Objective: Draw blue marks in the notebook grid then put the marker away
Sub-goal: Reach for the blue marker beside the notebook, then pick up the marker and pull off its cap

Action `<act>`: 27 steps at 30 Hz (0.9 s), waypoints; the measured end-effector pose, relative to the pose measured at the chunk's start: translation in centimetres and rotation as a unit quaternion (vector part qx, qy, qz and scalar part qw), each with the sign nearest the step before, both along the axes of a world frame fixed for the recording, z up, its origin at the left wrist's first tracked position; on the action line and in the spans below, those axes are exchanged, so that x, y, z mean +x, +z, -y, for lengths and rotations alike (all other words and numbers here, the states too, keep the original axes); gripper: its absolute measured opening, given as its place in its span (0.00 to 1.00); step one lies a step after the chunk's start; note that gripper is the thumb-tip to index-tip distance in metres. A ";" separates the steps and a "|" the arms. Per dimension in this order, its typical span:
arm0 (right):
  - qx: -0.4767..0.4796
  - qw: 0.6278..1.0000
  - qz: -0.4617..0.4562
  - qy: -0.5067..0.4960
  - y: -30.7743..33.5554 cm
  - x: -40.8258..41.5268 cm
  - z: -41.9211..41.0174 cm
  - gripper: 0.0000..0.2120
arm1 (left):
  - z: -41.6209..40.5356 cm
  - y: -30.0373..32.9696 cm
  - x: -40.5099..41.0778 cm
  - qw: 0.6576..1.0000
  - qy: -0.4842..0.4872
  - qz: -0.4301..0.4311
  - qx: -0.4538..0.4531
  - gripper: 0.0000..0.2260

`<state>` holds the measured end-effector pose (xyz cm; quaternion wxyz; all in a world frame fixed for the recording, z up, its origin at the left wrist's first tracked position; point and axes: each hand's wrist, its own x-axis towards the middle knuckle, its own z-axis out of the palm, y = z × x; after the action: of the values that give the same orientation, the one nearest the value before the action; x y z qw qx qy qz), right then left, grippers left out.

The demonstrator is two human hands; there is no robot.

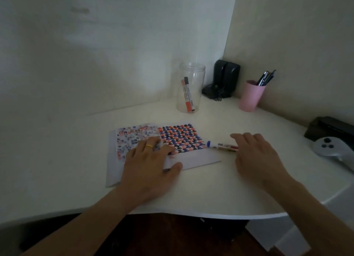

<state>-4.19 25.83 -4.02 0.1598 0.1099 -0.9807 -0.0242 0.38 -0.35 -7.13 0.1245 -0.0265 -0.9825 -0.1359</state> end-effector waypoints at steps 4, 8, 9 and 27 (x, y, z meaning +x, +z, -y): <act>0.094 0.995 0.038 0.021 0.5 -1.4 0.2 0.20 | 1.1 2.2 -1.6 0.997 -0.028 0.074 0.013 0.20; -0.025 0.996 -0.033 0.076 1.5 -2.9 1.0 0.15 | 3.5 3.4 -5.0 0.986 -0.113 0.106 0.056 0.11; -0.085 0.991 -0.031 0.100 2.0 -3.2 1.8 0.14 | 4.1 3.6 -5.9 0.980 -0.138 0.119 0.083 0.10; -0.671 0.660 0.295 0.163 -0.7 -7.6 10.2 0.04 | 5.1 2.3 -8.5 0.964 -0.246 -0.099 -0.030 0.26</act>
<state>-11.75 15.65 -4.72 -0.1064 0.1319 -0.6932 0.7005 -8.13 -5.44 -4.85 0.1834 -0.2843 -0.9321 -0.1293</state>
